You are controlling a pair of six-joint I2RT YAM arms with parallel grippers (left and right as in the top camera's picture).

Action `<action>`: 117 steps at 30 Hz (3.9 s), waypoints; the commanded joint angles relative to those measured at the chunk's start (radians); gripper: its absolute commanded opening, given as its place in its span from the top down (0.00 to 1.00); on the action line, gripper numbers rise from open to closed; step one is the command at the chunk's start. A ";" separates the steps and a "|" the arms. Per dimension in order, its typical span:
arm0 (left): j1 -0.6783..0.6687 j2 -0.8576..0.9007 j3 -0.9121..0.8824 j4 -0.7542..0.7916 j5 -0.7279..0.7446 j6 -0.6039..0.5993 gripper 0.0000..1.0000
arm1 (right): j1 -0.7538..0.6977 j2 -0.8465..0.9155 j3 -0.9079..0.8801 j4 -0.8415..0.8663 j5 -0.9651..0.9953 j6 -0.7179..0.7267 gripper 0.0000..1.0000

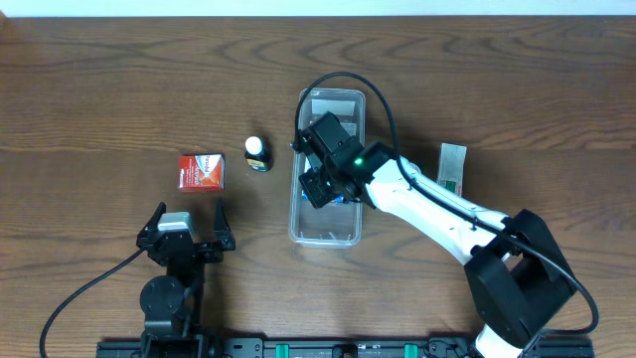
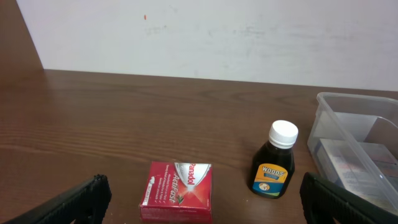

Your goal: Pack container

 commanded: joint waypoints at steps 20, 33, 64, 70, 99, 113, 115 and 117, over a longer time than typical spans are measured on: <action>0.005 -0.004 -0.029 -0.022 -0.005 0.006 0.02 | -0.005 -0.007 -0.153 0.179 0.014 -0.068 0.99; 0.005 -0.004 -0.029 -0.022 -0.005 0.006 0.02 | -0.070 0.011 -0.153 0.206 -0.002 -0.048 0.99; 0.005 -0.004 -0.029 -0.022 -0.005 0.006 0.02 | -0.013 -0.078 -0.109 0.120 -0.159 -0.216 0.99; 0.005 -0.004 -0.029 -0.023 -0.005 0.006 0.02 | 0.039 -0.098 -0.109 0.116 -0.109 -0.187 0.99; 0.005 -0.004 -0.029 -0.022 -0.005 0.006 0.02 | 0.094 0.044 -0.110 0.182 0.098 -0.116 0.99; 0.005 -0.004 -0.029 -0.022 -0.005 0.006 0.02 | 0.068 0.040 -0.109 0.252 0.241 -0.262 0.99; 0.005 -0.004 -0.029 -0.022 -0.005 0.006 0.02 | 0.072 0.034 -0.109 0.232 0.196 -0.264 0.99; 0.005 -0.004 -0.029 -0.022 -0.005 0.006 0.02 | 0.077 0.021 -0.109 0.204 0.106 -0.292 0.99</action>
